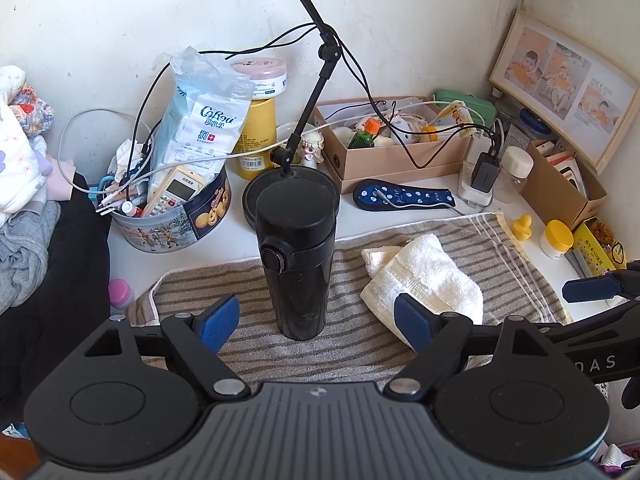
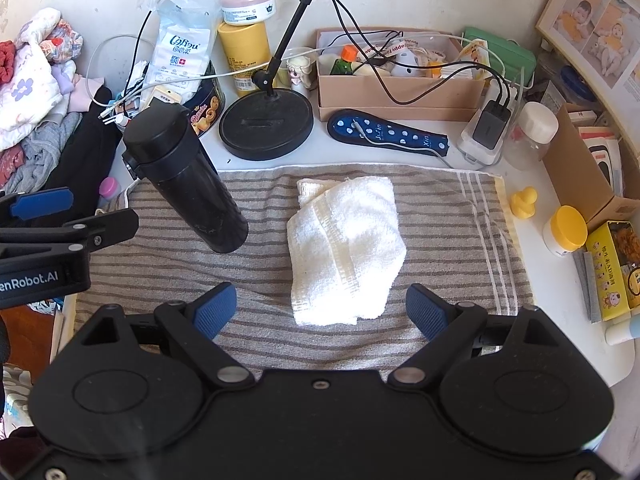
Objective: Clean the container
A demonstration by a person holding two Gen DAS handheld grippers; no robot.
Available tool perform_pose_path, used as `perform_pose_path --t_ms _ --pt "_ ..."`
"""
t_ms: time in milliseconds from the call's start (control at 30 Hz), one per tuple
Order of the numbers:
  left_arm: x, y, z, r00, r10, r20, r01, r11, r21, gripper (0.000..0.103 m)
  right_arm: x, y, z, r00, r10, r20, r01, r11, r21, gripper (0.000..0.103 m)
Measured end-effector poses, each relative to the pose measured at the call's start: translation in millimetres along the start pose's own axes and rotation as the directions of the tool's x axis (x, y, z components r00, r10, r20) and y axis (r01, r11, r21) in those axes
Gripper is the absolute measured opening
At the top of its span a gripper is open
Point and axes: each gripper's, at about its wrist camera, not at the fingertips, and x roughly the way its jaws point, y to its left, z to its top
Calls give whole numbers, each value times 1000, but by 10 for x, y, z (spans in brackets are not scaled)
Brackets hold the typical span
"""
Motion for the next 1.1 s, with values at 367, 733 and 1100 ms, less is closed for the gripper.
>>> perform_pose_path --t_ms 367,733,1100 --pt "-12 -17 -5 1000 -2 6 2 1000 2 84 -10 12 5 1000 0 -3 0 1000 -4 92" --pt "-21 -33 1 1000 -3 6 3 1000 -2 84 10 -12 14 1000 1 -4 -1 1000 1 92" --pt "6 -57 18 1000 -3 3 3 1000 -4 84 38 -33 13 1000 0 -6 0 1000 4 92"
